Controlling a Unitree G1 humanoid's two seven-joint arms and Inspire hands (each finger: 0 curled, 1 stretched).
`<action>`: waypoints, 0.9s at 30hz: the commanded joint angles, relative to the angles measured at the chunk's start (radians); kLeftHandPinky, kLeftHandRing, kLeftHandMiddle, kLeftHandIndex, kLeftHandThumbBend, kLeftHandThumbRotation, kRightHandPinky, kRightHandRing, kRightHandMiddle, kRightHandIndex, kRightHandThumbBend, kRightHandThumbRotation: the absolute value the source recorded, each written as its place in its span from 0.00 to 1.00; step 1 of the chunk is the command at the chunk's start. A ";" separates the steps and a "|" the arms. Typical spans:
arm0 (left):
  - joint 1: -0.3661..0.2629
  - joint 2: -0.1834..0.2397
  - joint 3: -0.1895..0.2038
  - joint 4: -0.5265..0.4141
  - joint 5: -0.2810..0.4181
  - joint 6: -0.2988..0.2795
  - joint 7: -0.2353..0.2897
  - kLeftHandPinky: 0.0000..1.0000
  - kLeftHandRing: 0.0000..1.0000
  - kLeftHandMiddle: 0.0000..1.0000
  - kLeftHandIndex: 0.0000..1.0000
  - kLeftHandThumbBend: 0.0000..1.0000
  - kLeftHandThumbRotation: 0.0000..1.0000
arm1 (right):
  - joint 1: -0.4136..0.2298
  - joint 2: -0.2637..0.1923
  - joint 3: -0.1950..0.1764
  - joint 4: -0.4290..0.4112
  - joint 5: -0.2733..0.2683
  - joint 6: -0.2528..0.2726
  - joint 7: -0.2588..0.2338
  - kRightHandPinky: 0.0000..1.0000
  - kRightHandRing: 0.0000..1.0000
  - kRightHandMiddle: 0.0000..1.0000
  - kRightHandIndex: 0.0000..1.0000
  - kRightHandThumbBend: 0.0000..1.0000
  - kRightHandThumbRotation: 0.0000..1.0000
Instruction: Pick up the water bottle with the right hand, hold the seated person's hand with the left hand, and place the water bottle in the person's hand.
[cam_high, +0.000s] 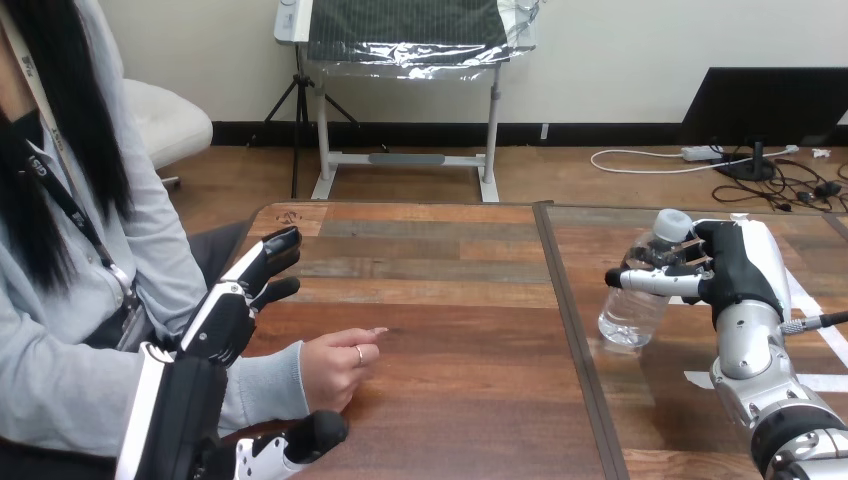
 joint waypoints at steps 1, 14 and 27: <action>-0.043 0.011 0.008 -0.039 -0.004 -0.003 0.008 0.80 0.87 0.88 0.86 0.92 0.68 | -0.066 0.007 -0.003 -0.037 0.006 -0.045 -0.029 0.37 0.42 0.48 0.50 0.88 0.00; -0.062 0.021 0.024 -0.022 0.018 -0.011 0.011 0.79 0.88 0.89 0.86 0.95 0.68 | -0.068 0.013 -0.031 -0.041 0.046 -0.066 -0.004 0.34 0.41 0.48 0.51 0.86 0.00; -0.031 0.023 0.120 -0.112 0.223 0.099 0.082 0.78 0.87 0.89 0.87 1.00 0.72 | -0.069 0.022 -0.040 -0.056 0.080 -0.101 0.013 0.34 0.40 0.47 0.51 0.85 0.00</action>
